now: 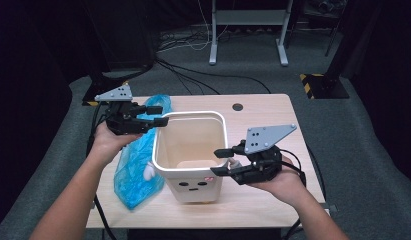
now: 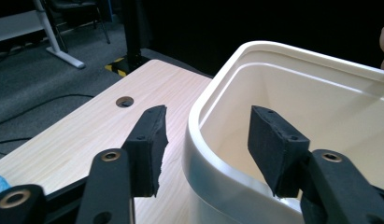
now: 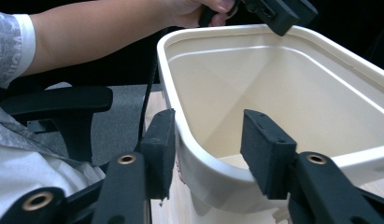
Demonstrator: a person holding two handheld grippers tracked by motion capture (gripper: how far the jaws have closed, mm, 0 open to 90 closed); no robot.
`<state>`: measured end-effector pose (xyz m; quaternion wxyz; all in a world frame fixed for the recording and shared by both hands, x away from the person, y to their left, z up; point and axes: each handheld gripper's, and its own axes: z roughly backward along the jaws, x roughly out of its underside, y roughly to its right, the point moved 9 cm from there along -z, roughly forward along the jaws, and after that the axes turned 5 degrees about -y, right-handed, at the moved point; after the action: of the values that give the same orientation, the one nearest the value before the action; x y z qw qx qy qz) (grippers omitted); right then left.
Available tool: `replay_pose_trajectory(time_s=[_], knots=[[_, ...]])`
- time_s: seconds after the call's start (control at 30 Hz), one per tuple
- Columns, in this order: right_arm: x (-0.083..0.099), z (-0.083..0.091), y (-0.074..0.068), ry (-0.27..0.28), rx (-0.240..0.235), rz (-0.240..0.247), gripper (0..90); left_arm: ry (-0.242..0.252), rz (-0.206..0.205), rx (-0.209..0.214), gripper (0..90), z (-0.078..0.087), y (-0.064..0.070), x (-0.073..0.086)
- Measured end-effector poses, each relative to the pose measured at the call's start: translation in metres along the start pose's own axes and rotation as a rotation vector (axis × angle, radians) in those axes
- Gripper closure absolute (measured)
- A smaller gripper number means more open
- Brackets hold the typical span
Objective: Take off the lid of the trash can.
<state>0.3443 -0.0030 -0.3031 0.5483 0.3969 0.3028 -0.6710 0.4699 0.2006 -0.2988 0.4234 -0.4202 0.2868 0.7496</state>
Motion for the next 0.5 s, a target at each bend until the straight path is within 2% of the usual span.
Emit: replay_pose_trajectory(time_s=[0.5], knots=[[-0.0033,-0.0098,-0.0072,-0.002,-0.038,0.052,72.3,-0.025,-0.021,0.028,65.2,-0.0105,-0.0001,0.0006]])
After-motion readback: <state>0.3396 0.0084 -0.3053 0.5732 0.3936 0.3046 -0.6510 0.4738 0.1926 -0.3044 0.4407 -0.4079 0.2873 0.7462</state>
